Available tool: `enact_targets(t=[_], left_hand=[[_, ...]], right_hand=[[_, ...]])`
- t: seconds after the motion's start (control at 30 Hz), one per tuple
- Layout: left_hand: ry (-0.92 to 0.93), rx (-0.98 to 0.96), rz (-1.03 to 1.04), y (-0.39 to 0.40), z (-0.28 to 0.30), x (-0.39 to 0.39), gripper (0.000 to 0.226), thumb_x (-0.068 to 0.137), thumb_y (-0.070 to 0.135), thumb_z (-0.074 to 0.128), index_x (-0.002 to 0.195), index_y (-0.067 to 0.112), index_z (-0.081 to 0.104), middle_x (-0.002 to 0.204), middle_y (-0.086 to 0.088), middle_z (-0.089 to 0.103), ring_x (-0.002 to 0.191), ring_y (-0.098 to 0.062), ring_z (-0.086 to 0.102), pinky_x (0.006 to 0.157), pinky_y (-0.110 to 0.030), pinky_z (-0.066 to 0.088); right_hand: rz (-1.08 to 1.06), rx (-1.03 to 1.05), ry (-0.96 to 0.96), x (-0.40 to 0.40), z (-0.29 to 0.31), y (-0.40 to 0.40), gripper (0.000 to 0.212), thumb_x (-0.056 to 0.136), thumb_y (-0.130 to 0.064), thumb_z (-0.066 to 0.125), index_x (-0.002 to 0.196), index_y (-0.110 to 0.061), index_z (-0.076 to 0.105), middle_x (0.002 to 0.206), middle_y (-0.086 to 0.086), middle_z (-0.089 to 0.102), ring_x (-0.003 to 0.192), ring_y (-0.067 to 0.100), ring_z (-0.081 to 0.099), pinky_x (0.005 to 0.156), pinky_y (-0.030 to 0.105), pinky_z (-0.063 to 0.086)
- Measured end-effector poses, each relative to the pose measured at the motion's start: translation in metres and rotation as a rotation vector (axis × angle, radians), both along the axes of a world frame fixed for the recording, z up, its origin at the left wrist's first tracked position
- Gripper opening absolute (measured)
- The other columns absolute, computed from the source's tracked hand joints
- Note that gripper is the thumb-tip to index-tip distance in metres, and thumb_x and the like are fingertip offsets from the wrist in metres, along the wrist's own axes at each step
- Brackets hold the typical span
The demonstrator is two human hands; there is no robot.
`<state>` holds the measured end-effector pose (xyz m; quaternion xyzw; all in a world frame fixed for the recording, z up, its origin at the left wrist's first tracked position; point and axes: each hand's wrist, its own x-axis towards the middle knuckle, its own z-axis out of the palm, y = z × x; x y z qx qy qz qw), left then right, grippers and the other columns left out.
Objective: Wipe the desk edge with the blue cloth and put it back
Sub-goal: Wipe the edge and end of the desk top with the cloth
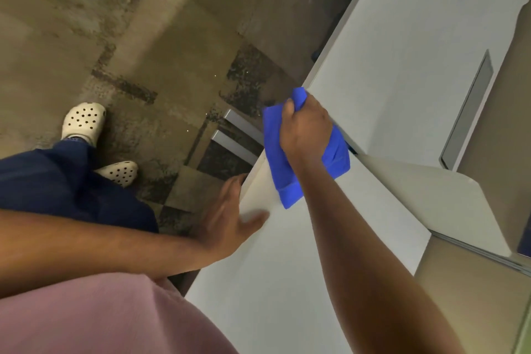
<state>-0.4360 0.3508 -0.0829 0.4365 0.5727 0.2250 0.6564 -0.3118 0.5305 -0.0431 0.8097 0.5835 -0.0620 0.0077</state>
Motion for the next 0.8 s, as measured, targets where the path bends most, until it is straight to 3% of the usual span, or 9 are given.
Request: enact_targets(t=[0.1, 0.17, 0.23, 0.3, 0.43, 0.53, 0.6, 0.7, 0.8], left_hand=[[-0.023, 0.009, 0.001, -0.001, -0.005, 0.001, 0.084, 0.088, 0.048, 0.08, 0.157, 0.026, 0.038, 0.148, 0.009, 0.049, 0.124, -0.011, 0.057, 0.095, -0.029, 0.047], [-0.031, 0.019, -0.007, 0.0, -0.006, 0.001, 0.085, 0.087, 0.048, 0.081, 0.158, 0.027, 0.038, 0.149, 0.008, 0.049, 0.126, -0.011, 0.056, 0.097, -0.032, 0.05], [-0.043, 0.034, -0.001, 0.002, -0.004, 0.001, 0.085, 0.087, 0.046, 0.082, 0.158, 0.027, 0.039, 0.148, 0.008, 0.052, 0.127, -0.008, 0.055, 0.099, -0.031, 0.051], [-0.087, 0.097, 0.025, 0.003, -0.003, 0.002, 0.082, 0.084, 0.038, 0.085, 0.154, 0.021, 0.045, 0.142, 0.006, 0.058, 0.128, -0.006, 0.056, 0.103, -0.029, 0.051], [-0.103, 0.154, 0.051, 0.002, -0.007, 0.003, 0.076, 0.076, 0.045, 0.079, 0.143, 0.015, 0.055, 0.131, 0.001, 0.066, 0.122, -0.009, 0.062, 0.103, -0.035, 0.053], [-0.027, 0.109, 0.039, 0.002, -0.008, 0.003, 0.079, 0.074, 0.053, 0.077, 0.142, 0.021, 0.051, 0.131, 0.003, 0.064, 0.123, -0.014, 0.062, 0.104, -0.042, 0.052], [0.039, 0.115, 0.019, 0.0, -0.009, 0.002, 0.087, 0.073, 0.059, 0.077, 0.147, 0.027, 0.043, 0.137, 0.006, 0.06, 0.128, -0.014, 0.058, 0.109, -0.039, 0.048], [0.019, 0.03, 0.005, -0.002, -0.009, 0.003, 0.092, 0.072, 0.062, 0.074, 0.151, 0.033, 0.037, 0.138, 0.013, 0.055, 0.125, -0.008, 0.056, 0.102, -0.03, 0.047], [-0.031, -0.076, -0.017, -0.003, -0.009, 0.001, 0.081, 0.072, 0.061, 0.076, 0.143, 0.038, 0.043, 0.128, 0.016, 0.058, 0.111, -0.003, 0.063, 0.084, -0.025, 0.052]], right_hand=[[-0.094, 0.007, -0.032, -0.016, -0.003, 0.002, 0.019, 0.1, -0.027, 0.055, 0.101, -0.01, 0.063, 0.099, 0.006, 0.067, 0.101, 0.03, 0.064, 0.1, 0.041, 0.046], [-0.102, -0.003, -0.019, -0.025, -0.007, -0.013, 0.038, 0.098, -0.021, 0.058, 0.134, -0.01, 0.06, 0.136, 0.009, 0.064, 0.135, 0.031, 0.054, 0.122, 0.044, 0.032], [-0.06, -0.016, 0.057, -0.032, -0.008, -0.041, 0.067, 0.1, -0.015, 0.056, 0.162, -0.01, 0.033, 0.17, 0.008, 0.035, 0.161, 0.028, 0.024, 0.134, 0.044, 0.011], [0.027, -0.033, 0.111, -0.034, -0.006, -0.073, 0.075, 0.104, -0.017, 0.051, 0.169, -0.01, 0.014, 0.179, 0.006, 0.013, 0.166, 0.025, 0.003, 0.135, 0.043, 0.001], [0.24, -0.106, 0.133, -0.017, -0.002, -0.099, 0.071, 0.104, -0.032, 0.037, 0.169, -0.011, 0.016, 0.179, 0.006, 0.012, 0.166, 0.026, 0.0, 0.135, 0.043, -0.002], [0.55, -0.131, 0.099, 0.007, 0.002, -0.073, 0.061, 0.099, -0.031, 0.044, 0.154, -0.004, 0.049, 0.162, 0.013, 0.047, 0.161, 0.034, 0.025, 0.134, 0.051, 0.008], [0.742, -0.108, 0.082, 0.023, 0.001, -0.051, 0.045, 0.094, -0.034, 0.049, 0.121, -0.005, 0.071, 0.125, 0.012, 0.069, 0.135, 0.035, 0.054, 0.131, 0.052, 0.02], [0.998, -0.113, 0.055, 0.038, -0.001, -0.015, 0.039, 0.092, -0.042, 0.048, 0.081, -0.011, 0.069, 0.083, 0.005, 0.065, 0.085, 0.029, 0.058, 0.109, 0.043, 0.04], [1.134, -0.144, -0.022, 0.039, -0.004, 0.014, 0.043, 0.094, -0.049, 0.045, 0.07, -0.016, 0.061, 0.068, -0.001, 0.053, 0.067, 0.021, 0.045, 0.081, 0.038, 0.04]])
